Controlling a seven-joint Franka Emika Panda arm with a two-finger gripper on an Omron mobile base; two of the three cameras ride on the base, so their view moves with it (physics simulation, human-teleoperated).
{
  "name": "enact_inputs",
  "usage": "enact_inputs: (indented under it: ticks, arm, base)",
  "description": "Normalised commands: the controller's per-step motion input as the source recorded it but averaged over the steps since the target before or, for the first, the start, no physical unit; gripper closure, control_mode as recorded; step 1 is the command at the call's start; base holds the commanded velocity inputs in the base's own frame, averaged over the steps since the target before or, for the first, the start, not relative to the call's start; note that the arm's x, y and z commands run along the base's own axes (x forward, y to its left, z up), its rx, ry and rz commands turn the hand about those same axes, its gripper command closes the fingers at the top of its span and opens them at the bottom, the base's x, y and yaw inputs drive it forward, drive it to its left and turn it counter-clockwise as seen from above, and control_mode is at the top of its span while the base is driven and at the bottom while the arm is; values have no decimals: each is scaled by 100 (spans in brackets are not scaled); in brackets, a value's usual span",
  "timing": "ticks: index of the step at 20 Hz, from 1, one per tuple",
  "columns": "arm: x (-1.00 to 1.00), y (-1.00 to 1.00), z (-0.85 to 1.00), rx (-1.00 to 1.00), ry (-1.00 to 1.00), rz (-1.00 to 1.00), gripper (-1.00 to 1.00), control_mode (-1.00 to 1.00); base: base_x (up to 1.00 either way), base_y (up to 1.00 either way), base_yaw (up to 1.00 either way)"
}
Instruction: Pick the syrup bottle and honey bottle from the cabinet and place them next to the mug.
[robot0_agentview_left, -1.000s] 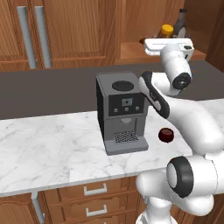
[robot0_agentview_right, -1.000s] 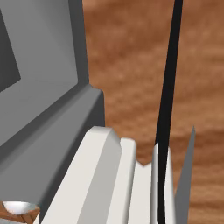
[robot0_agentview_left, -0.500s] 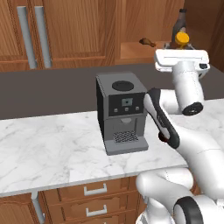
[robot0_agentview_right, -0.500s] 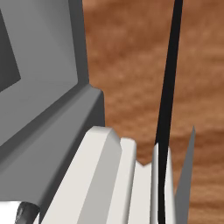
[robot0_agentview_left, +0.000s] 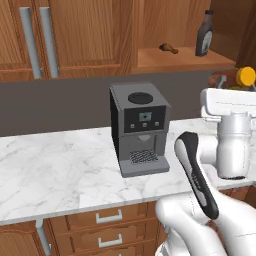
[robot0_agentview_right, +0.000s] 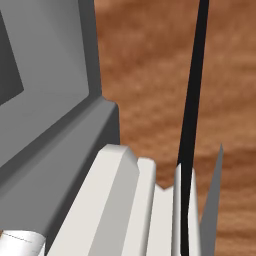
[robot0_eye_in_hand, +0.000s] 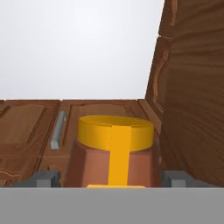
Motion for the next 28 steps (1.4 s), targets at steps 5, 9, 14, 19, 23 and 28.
enact_inputs:
  ticks: [5, 9, 14, 19, 23, 28]
  arm:
    - [-84, -36, -85, 0, -60, 0, 100, -100]
    - [-60, -36, -78, 0, -59, 0, 100, -100]
    - [-54, -40, -95, 0, -31, -1, 100, -100]
    - [-15, -8, -100, -10, 30, 0, 100, -100]
    - [0, -21, -100, -3, 19, 0, 100, -100]
    - [-2, -53, -96, 0, 2, 0, 100, -100]
  base:
    - [0, 0, 0]
    - [0, 0, 0]
    - [0, 0, 0]
    - [0, 0, 0]
    - [0, 0, 0]
    - [0, 0, 0]
